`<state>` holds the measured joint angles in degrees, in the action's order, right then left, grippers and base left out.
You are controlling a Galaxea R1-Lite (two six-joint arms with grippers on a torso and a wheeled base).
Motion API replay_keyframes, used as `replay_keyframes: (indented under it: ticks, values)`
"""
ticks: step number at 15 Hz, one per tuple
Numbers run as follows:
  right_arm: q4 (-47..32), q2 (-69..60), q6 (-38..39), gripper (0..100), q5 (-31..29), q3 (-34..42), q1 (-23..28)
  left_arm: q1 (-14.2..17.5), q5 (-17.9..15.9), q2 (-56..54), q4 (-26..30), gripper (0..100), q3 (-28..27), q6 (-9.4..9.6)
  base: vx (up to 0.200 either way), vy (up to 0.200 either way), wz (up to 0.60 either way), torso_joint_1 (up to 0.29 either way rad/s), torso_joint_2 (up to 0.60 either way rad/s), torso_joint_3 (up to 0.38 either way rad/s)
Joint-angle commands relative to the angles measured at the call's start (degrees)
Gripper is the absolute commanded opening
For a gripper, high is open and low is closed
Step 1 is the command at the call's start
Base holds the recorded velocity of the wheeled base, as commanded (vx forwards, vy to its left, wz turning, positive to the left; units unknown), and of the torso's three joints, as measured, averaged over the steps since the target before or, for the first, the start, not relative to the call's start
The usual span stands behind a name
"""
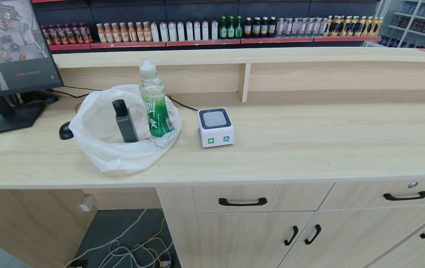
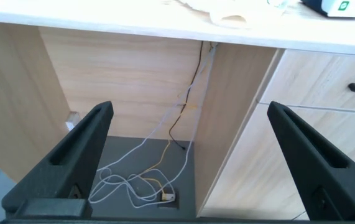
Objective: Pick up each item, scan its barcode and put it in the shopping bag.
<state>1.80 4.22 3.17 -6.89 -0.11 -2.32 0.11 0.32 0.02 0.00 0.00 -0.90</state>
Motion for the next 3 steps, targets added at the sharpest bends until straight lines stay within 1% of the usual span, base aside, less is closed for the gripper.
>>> replay_keyframes:
  ticks: [1,3]
  values:
    - [0.04,0.26,-0.09,100,0.03,0.02,0.03,-0.02,0.03,-0.02,0.0,100,0.0,0.11,0.0,0.0,0.0,0.0,0.0,0.0]
    - [0.04,0.26,-0.09,100,0.03,-0.07,0.03,-0.02,0.03,-0.02,0.0,100,0.0,0.2,0.0,0.0,0.0,0.0,0.0,0.0]
